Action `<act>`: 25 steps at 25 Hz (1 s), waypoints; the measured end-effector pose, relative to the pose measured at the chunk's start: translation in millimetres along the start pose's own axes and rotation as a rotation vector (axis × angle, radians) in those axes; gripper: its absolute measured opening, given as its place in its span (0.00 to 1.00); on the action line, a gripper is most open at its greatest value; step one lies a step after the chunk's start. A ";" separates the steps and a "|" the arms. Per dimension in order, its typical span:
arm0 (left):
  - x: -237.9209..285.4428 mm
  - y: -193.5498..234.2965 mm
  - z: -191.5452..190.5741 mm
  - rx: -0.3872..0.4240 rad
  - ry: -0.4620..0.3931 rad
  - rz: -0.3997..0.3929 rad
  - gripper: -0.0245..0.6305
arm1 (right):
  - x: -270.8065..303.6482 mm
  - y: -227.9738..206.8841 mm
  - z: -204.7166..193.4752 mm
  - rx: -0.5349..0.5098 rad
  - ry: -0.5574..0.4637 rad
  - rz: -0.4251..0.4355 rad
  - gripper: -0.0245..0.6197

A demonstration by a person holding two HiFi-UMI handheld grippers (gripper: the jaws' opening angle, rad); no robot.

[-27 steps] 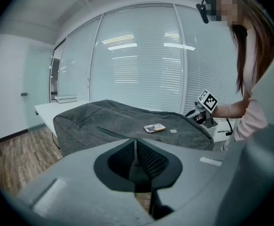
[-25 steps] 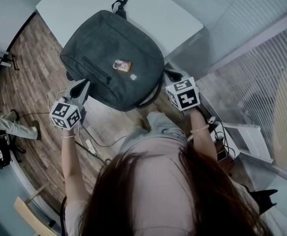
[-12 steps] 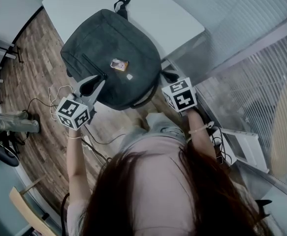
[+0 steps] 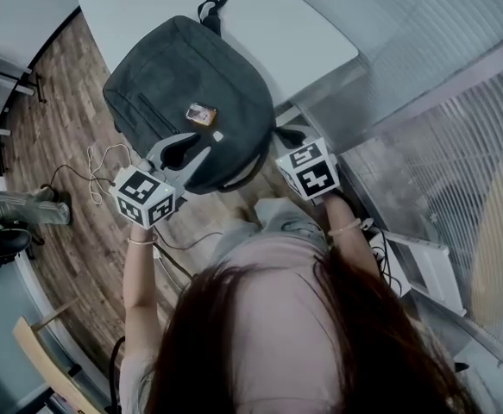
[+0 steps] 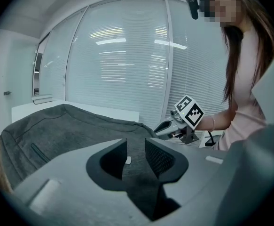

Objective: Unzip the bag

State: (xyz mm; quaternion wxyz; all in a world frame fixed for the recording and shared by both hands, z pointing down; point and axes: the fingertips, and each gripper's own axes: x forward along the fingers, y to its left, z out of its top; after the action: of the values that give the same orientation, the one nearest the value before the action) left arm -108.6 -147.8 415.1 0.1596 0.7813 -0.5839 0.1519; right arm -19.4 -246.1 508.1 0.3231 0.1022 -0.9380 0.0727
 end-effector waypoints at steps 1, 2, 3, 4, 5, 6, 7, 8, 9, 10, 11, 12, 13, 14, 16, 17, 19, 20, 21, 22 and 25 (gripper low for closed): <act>3.5 -4.8 -0.1 0.000 0.009 -0.012 0.23 | 0.0 -0.3 -0.3 0.002 -0.004 0.002 0.06; 6.4 -9.6 -0.7 0.001 0.020 -0.026 0.24 | 0.2 -0.4 -0.5 0.004 -0.006 0.003 0.06; 9.0 -14.1 -1.6 0.004 0.032 -0.040 0.25 | 0.6 -0.2 -0.5 0.006 -0.009 0.004 0.06; 11.2 -18.2 -2.4 0.007 0.042 -0.053 0.26 | 0.8 0.3 0.0 0.008 -0.011 0.005 0.06; 13.3 -22.0 -3.1 0.009 0.050 -0.064 0.26 | 0.7 1.1 0.9 0.010 -0.012 0.007 0.06; 15.4 -25.9 -4.0 0.010 0.058 -0.076 0.26 | 0.1 1.8 1.7 0.012 -0.013 0.008 0.06; 17.6 -30.1 -5.2 0.008 0.066 -0.089 0.26 | -0.4 1.8 1.6 0.013 -0.012 0.004 0.06; 19.6 -34.5 -6.9 0.009 0.076 -0.102 0.26 | -0.7 1.3 0.9 0.014 -0.012 -0.003 0.06; 21.7 -38.7 -8.9 0.014 0.089 -0.114 0.27 | -1.4 1.5 0.9 0.015 -0.013 -0.008 0.06; 23.5 -42.3 -11.4 0.026 0.105 -0.122 0.27 | -2.3 2.6 1.8 0.017 -0.016 -0.011 0.06; 25.2 -45.3 -14.1 0.040 0.124 -0.128 0.27 | -3.2 3.8 2.7 0.019 -0.019 -0.015 0.06; 26.7 -48.2 -17.0 0.052 0.142 -0.134 0.28 | -4.0 4.6 3.0 0.020 -0.021 -0.021 0.06; 28.0 -51.3 -19.8 0.062 0.162 -0.143 0.29 | -4.6 5.0 2.9 0.021 -0.023 -0.029 0.06; 29.5 -54.5 -23.0 0.071 0.183 -0.153 0.29 | -5.1 5.0 2.5 0.022 -0.026 -0.037 0.06; 33.8 -59.9 -30.9 0.096 0.231 -0.166 0.30 | -5.6 4.4 1.6 0.026 -0.030 -0.055 0.06; 36.0 -61.6 -35.1 0.109 0.252 -0.168 0.30 | -5.4 4.3 1.1 0.027 -0.031 -0.063 0.06; 38.8 -62.9 -41.7 0.132 0.281 -0.163 0.30 | -4.6 4.7 0.9 0.026 -0.032 -0.074 0.06; 39.7 -63.3 -44.2 0.142 0.291 -0.161 0.30 | -4.4 4.9 1.1 0.025 -0.032 -0.080 0.06; 40.4 -63.9 -46.3 0.152 0.300 -0.158 0.30 | -4.5 5.1 1.2 0.024 -0.032 -0.087 0.06; 41.1 -64.6 -48.3 0.164 0.310 -0.156 0.30 | -4.9 5.2 1.3 0.023 -0.032 -0.095 0.06; 44.1 -66.2 -55.2 0.212 0.339 -0.147 0.25 | -6.7 5.8 0.5 0.018 -0.032 -0.130 0.06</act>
State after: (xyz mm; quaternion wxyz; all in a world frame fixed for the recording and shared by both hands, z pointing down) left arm -35.8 -144.7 478.8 0.1831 0.7975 -0.4707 0.3299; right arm -16.0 -239.6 503.1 0.3114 0.1669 -0.9337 0.0583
